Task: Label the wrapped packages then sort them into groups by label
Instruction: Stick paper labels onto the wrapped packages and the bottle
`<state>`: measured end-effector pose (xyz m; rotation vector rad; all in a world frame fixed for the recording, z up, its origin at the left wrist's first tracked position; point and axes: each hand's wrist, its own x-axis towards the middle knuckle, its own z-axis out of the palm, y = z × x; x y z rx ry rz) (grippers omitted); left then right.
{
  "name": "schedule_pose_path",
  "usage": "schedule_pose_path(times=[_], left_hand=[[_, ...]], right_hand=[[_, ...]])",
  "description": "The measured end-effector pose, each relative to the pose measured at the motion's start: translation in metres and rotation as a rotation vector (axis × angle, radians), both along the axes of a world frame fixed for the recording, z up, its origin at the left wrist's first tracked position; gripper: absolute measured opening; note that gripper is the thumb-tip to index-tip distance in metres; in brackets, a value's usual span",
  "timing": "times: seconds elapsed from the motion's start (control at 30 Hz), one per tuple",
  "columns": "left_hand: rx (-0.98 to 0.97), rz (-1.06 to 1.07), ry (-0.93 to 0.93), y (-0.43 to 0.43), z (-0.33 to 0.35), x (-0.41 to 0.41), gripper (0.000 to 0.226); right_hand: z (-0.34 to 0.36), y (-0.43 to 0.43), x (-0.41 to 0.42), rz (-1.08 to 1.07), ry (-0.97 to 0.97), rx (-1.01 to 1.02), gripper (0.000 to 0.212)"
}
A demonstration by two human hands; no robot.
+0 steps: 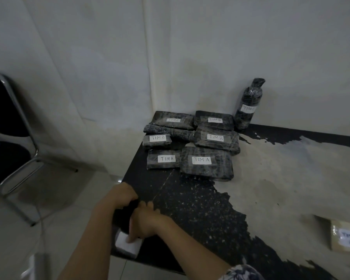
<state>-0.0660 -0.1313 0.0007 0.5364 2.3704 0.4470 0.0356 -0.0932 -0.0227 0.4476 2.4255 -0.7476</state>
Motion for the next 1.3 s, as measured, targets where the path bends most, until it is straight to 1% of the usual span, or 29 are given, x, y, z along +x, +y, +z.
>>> schedule_pose_path(times=[0.07, 0.1, 0.13, 0.2, 0.23, 0.3, 0.33, 0.37, 0.4, 0.47, 0.5, 0.57, 0.67, 0.73, 0.8, 0.83, 0.9, 0.97, 1.03, 1.1, 1.17, 1.23, 1.3], left_hand=[[0.021, -0.001, -0.012, -0.001, 0.0, 0.001, 0.028], [0.036, 0.001, -0.01, 0.0, -0.002, -0.001, 0.028], [0.059, 0.01, -0.023, 0.002, -0.002, -0.001, 0.027], [0.177, 0.063, -0.046, 0.005, -0.002, -0.001, 0.022], [0.257, 0.094, -0.048, 0.007, 0.0, 0.001, 0.019], [0.375, 0.139, -0.019, 0.012, 0.003, 0.002, 0.022], [0.406, 0.149, 0.02, 0.015, 0.005, 0.003, 0.026], [0.454, 0.174, 0.059, 0.018, 0.006, 0.004, 0.029], [0.514, 0.224, 0.072, 0.022, 0.007, 0.005, 0.031], [0.63, 0.345, 0.067, 0.031, 0.012, 0.012, 0.033], [0.662, 0.372, 0.049, 0.035, 0.014, 0.016, 0.032], [0.73, 0.35, -0.097, 0.043, 0.017, 0.026, 0.031], [0.84, 0.273, -0.402, 0.055, 0.024, 0.039, 0.035], [0.897, 0.29, -0.505, 0.064, 0.025, 0.044, 0.028], [0.936, 0.377, -0.57, 0.073, 0.026, 0.047, 0.015], [0.953, 0.436, -0.607, 0.076, 0.026, 0.046, 0.015], [0.995, 0.552, -0.691, 0.083, 0.026, 0.043, 0.021], [1.007, 0.628, -0.725, 0.089, 0.026, 0.041, 0.029], [0.999, 0.654, -0.721, 0.095, 0.026, 0.04, 0.034], [0.984, 0.66, -0.701, 0.101, 0.026, 0.04, 0.035], [0.967, 0.653, -0.683, 0.107, 0.026, 0.041, 0.031], [0.964, 0.622, -0.693, 0.113, 0.025, 0.044, 0.026], [0.957, 0.566, -0.708, 0.118, 0.024, 0.048, 0.023]], right_hand=[[0.003, 0.004, 0.001, -0.022, 0.012, -0.029, 0.07], [0.005, 0.008, 0.002, -0.038, 0.029, -0.079, 0.06], [0.007, 0.013, 0.004, -0.073, 0.053, -0.173, 0.048], [0.01, 0.024, 0.009, -0.221, 0.104, -0.427, 0.021], [0.011, 0.03, 0.011, -0.317, 0.142, -0.546, 0.013], [0.016, 0.042, 0.015, -0.528, 0.218, -0.768, 0.012], [0.018, 0.049, 0.017, -0.617, 0.262, -0.83, 0.012], [0.019, 0.056, 0.018, -0.689, 0.328, -0.835, 0.011], [0.021, 0.063, 0.018, -0.751, 0.411, -0.795, 0.009], [0.023, 0.073, 0.019, -0.891, 0.592, -0.666, 0.008], [0.024, 0.078, 0.018, -0.965, 0.692, -0.599, 0.01], [0.025, 0.083, 0.017, -1.029, 0.884, -0.457, 0.012], [0.03, 0.085, 0.017, -0.905, 1.019, -0.208, 0.008], [0.029, 0.087, 0.018, -0.796, 1.011, -0.112, 0.012], [0.027, 0.089, 0.02, -0.753, 0.977, -0.079, 0.018], [0.026, 0.091, 0.022, -0.761, 0.972, -0.063, 0.018], [0.024, 0.097, 0.025, -0.811, 0.98, -0.018, 0.017], [0.023, 0.105, 0.03, -0.87, 0.961, -0.004, 0.01], [0.022, 0.111, 0.035, -0.915, 0.913, -0.026, 0.004], [0.024, 0.116, 0.04, -0.962, 0.874, -0.065, 0.004], [0.028, 0.122, 0.042, -1.052, 0.894, -0.133, 0.007], [0.035, 0.126, 0.041, -1.161, 0.926, -0.243, 0.009], [0.04, 0.128, 0.038, -1.203, 0.915, -0.351, 0.026]])
